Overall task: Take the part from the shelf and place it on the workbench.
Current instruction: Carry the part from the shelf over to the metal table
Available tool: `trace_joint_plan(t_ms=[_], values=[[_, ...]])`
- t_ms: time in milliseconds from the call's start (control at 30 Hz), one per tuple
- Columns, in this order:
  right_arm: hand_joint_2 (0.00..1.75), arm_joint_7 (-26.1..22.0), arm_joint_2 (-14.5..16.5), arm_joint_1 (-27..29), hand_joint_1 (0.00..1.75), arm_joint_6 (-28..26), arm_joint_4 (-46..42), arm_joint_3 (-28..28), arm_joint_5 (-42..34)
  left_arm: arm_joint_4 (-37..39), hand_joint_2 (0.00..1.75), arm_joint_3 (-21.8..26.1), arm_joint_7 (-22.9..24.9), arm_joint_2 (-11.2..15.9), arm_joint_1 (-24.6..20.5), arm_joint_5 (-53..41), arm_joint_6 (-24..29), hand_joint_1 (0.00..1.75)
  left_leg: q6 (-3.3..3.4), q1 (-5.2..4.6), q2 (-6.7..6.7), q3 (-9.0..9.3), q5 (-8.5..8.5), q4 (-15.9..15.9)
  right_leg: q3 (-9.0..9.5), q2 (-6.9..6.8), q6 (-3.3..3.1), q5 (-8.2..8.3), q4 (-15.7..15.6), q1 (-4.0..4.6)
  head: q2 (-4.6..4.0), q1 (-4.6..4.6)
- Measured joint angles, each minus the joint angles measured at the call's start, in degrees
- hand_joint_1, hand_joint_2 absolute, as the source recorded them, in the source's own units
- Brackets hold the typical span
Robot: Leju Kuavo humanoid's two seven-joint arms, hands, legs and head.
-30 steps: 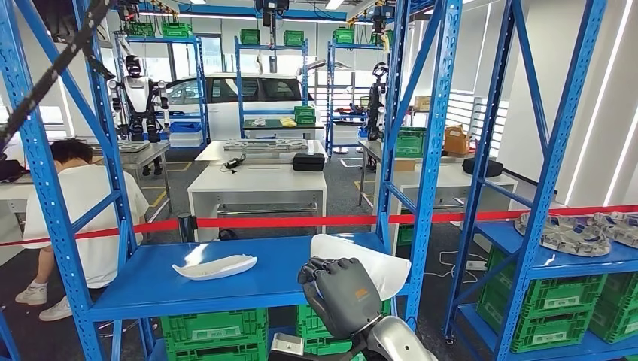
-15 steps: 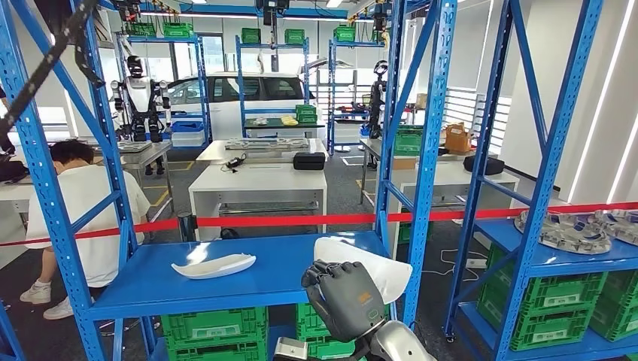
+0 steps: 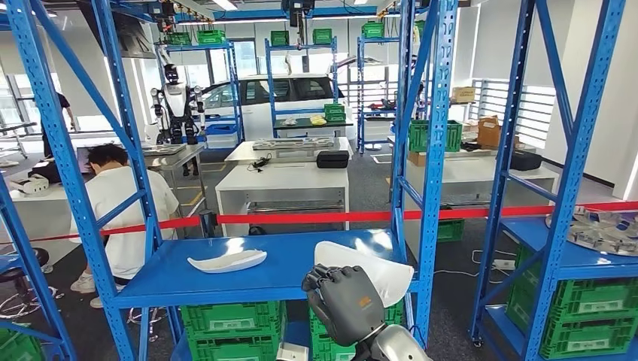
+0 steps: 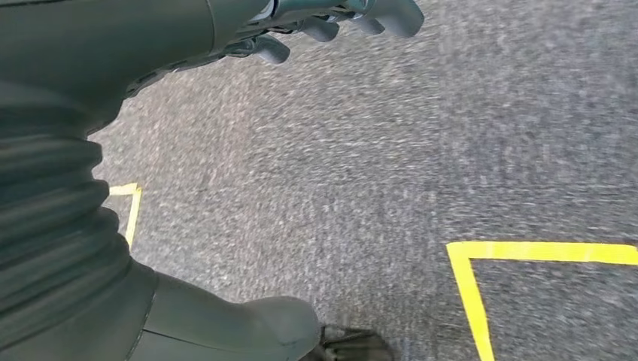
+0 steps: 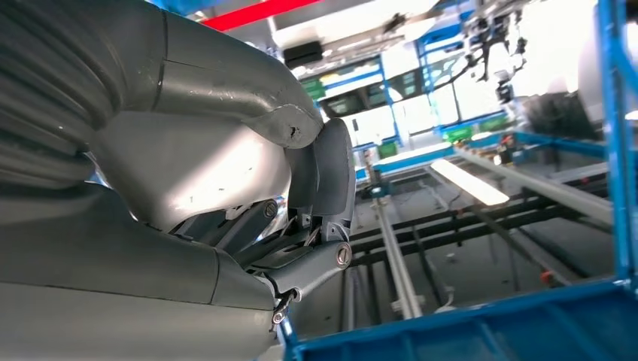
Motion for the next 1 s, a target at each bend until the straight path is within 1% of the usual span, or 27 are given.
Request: trace_joint_plan(t_ms=[33,67,133,167,200,267,300,333,367,400,433,467,500,533,567,600,633,667,700,733,767,800,833,867,933,967,1000], values=[[1.75,0.0,0.0,0.1,1.75,0.0,0.0,0.0,0.0,0.0,1.75,0.0,0.0,0.0,0.0,0.0,0.0,0.0,0.42,-0.25,0.17,1.04,1.03,-1.5,-0.02,-0.58,-0.05,0.03,0.0,0.23,0.0,-0.01],[1.75,0.0,0.0,0.1,1.75,0.0,0.0,0.0,0.1,0.0,1.75,0.0,0.0,0.0,0.1,0.0,0.0,0.0,0.96,-0.59,0.68,3.1,2.71,-4.9,0.0,-1.18,-0.08,0.05,0.0,0.44,0.0,-0.01],[1.75,-0.1,0.0,0.1,1.75,-0.1,-0.2,0.0,0.2,0.0,1.75,0.0,0.0,0.0,0.0,-0.1,0.0,0.0,2.09,-1.48,3.04,7.51,5.29,-12.9,0.11,-2.31,0.01,0.05,0.1,0.83,0.0,0.01],[1.75,-0.1,0.0,0.1,1.75,-0.1,-0.3,0.0,0.3,0.0,1.75,0.0,0.0,0.0,-0.1,-0.1,0.0,0.0,2.5,-1.85,3.82,8.7,5.85,-15.2,0.14,-2.85,0.16,0.08,0.1,0.98,0.0,0.03],[1.75,0.0,0.0,0.2,1.75,-0.1,-0.4,0.0,0.4,0.0,1.75,0.0,0.0,0.0,-0.1,-0.2,0.0,0.0,2.8,-2.1,4.11,8.98,5.97,-16.2,0.19,-3.38,0.38,0.15,0.0,1.07,0.0,0.05],[1.75,0.1,0.1,0.2,1.75,-0.1,-0.5,0.0,0.7,0.0,1.75,0.0,0.0,0.0,0.0,-0.4,0.0,0.0,3.31,-2.07,2.8,8.76,6.48,-16.5,0.31,-4.43,0.96,0.29,-0.2,1.11,0.0,0.08],[1.75,0.3,0.2,0.2,1.75,-0.1,-0.6,0.0,0.8,0.0,1.75,0.0,0.1,0.0,0.0,-0.5,0.0,0.0,3.6,-1.93,2.2,8.77,6.82,-16.8,0.28,-4.11,1.31,0.02,0.0,1.02,0.0,0.09],[1.75,0.4,0.2,0.3,1.75,-0.1,-0.7,0.0,0.9,0.0,1.75,0.0,0.1,0.0,0.0,-0.7,0.0,0.0,3.92,-1.75,1.62,8.86,7.19,-17.0,-0.13,-3.08,1.65,-0.85,1.1,0.92,0.01,0.14],[1.75,0.5,0.2,0.4,1.75,-0.1,-0.8,0.0,1.1,0.0,1.75,0.0,0.1,0.0,-0.1,-0.8,-0.1,0.0,4.19,-1.58,1.05,8.92,7.53,-17.3,-1.16,-1.58,1.98,-2.39,3.5,0.8,0.01,0.2],[1.75,0.6,0.1,0.6,1.75,0.0,-0.9,0.0,1.3,0.0,1.75,0.0,0.2,-0.1,-0.2,-1.0,-0.2,0.0,4.39,-1.54,0.45,8.77,7.72,-17.3,-2.66,0.05,2.25,-4.33,7.0,0.62,0.01,0.27],[1.75,0.7,0.0,0.9,1.75,0.0,-1.0,0.0,1.4,0.0,1.75,0.0,0.2,-0.1,-0.2,-1.2,-0.3,0.0,4.54,-1.53,-0.2,8.59,7.85,-17.2,-4.47,1.02,2.4,-6.24,11.0,0.57,0.01,0.32],[1.75,0.8,-0.1,1.4,1.75,0.0,-1.0,0.0,1.6,0.0,1.75,0.0,0.3,-0.1,-0.2,-1.3,-0.3,0.0,4.59,-1.54,-0.93,8.42,7.91,-17.1,-6.09,1.47,2.49,-7.49,14.5,0.55,0.01,0.35],[1.75,0.9,-0.3,1.9,1.75,0.0,-1.1,0.0,1.7,0.0,1.75,0.0,0.4,-0.2,-0.2,-1.4,-0.4,0.0,4.6,-1.55,-1.71,8.28,7.96,-17.0,-6.89,1.63,2.46,-7.63,16.1,0.56,0.01,0.37],[1.75,1.0,-0.4,2.4,1.75,0.0,-1.3,-0.1,1.8,0.0,1.75,0.0,0.4,-0.2,-0.1,-1.6,-0.4,0.0,4.58,-1.57,-2.49,8.18,7.98,-16.9,-6.61,1.77,2.34,-6.68,15.5,0.56,0.0,0.39],[1.75,1.0,-0.6,2.7,1.75,0.0,-1.5,-0.2,1.9,0.0,1.75,0.0,0.5,-0.2,-0.1,-1.8,-0.5,0.0,4.55,-1.59,-3.29,8.12,7.99,-16.8,-5.2,2.13,2.12,-4.79,12.6,0.57,0.0,0.42],[1.75,1.0,-0.8,2.9,1.75,0.0,-1.8,-0.4,2.0,0.0,1.75,0.0,0.5,-0.2,-0.2,-2.0,-0.6,0.0,4.51,-1.61,-4.04,8.09,8.0,-16.7,-3.07,3.02,1.8,-2.63,8.1,0.56,0.0,0.44],[1.75,1.0,-1.0,2.9,1.75,0.0,-2.1,-0.6,2.0,0.0,1.75,0.0,0.5,-0.3,-0.2,-2.1,-0.7,0.0,4.36,-1.67,-4.72,8.0,8.02,-16.6,-1.07,4.13,1.49,-1.11,4.1,0.54,0.0,0.39],[1.75,1.0,-1.3,3.0,1.75,0.0,-2.4,-0.7,2.1,0.0,1.75,-0.1,0.5,-0.4,-0.3,-2.3,-0.9,0.0,4.11,-1.66,-5.39,7.85,8.08,-16.6,0.38,4.97,1.26,-0.17,1.0,0.56,0.01,0.41],[1.75,1.0,-1.6,3.1,1.75,0.0,-2.7,-0.8,2.1,0.0,1.75,-0.1,0.5,-0.5,-0.4,-2.4,-0.9,0.0,3.76,-1.56,-5.97,7.66,8.17,-16.6,1.06,5.46,1.09,0.05,-0.5,0.63,0.01,0.41],[1.75,1.0,-1.8,3.2,1.75,0.0,-2.9,-0.9,2.2,0.0,1.75,-0.1,0.5,-0.5,-0.4,-2.4,-1.0,0.0,3.34,-1.44,-6.52,7.47,8.29,-16.7,1.17,5.26,0.97,-0.08,-0.8,0.74,0.01,0.39],[1.75,1.0,-1.9,3.3,1.75,0.0,-3.1,-0.9,2.2,0.0,1.75,-0.1,0.5,-0.5,-0.3,-2.4,-1.0,0.0,2.92,-1.39,-7.06,7.23,8.42,-16.9,1.24,4.63,0.79,0.09,-1.1,0.69,0.01,0.45],[1.75,1.0,-2.0,3.4,1.75,0.0,-3.4,-0.9,2.2,0.0,1.75,-0.1,0.6,-0.5,-0.2,-2.5,-1.0,0.0,2.61,-1.41,-6.99,7.08,8.41,-16.9,1.4,4.01,0.56,0.27,-1.5,0.57,0.0,0.44],[1.75,1.0,-2.0,3.4,1.75,0.0,-3.6,-0.9,2.2,0.0,1.75,-0.1,0.6,-0.5,-0.2,-2.5,-1.0,0.0,2.36,-1.55,-6.1,6.71,7.97,-16.3,1.63,3.38,0.26,0.48,-1.9,0.35,0.0,0.33],[1.75,1.0,-2.0,3.4,1.75,0.0,-3.8,-0.9,2.2,0.0,1.75,-0.1,0.6,-0.5,-0.3,-2.5,-1.0,0.0,2.08,-1.67,-4.6,5.9,6.97,-14.7,1.87,2.69,0.01,0.66,-2.4,0.11,0.0,0.25],[1.75,0.9,-2.1,3.5,1.75,0.0,-4.0,-0.9,2.2,0.0,1.75,-0.2,0.6,-0.5,-0.5,-2.5,-1.0,0.0,1.51,-1.52,-1.23,2.79,3.5,-8.0,2.07,1.28,-0.32,0.64,-2.6,0.03,0.0,0.05],[1.75,0.9,-2.1,3.8,1.75,0.0,-4.0,-1.0,2.3,0.0,1.75,-0.2,0.6,-0.5,-0.6,-2.5,-1.0,0.0,1.18,-1.34,-0.44,0.98,2.02,-4.3,2.08,0.49,-0.35,0.54,-2.5,0.03,0.01,0.07],[1.75,0.9,-2.2,4.0,1.75,0.0,-4.0,-1.0,2.3,0.0,1.75,-0.3,0.7,-0.5,-0.6,-2.5,-1.0,0.0,0.92,-1.15,-0.1,-0.25,1.39,-1.8,2.08,-0.28,-0.34,0.41,-2.4,0.02,0.01,0.05]])
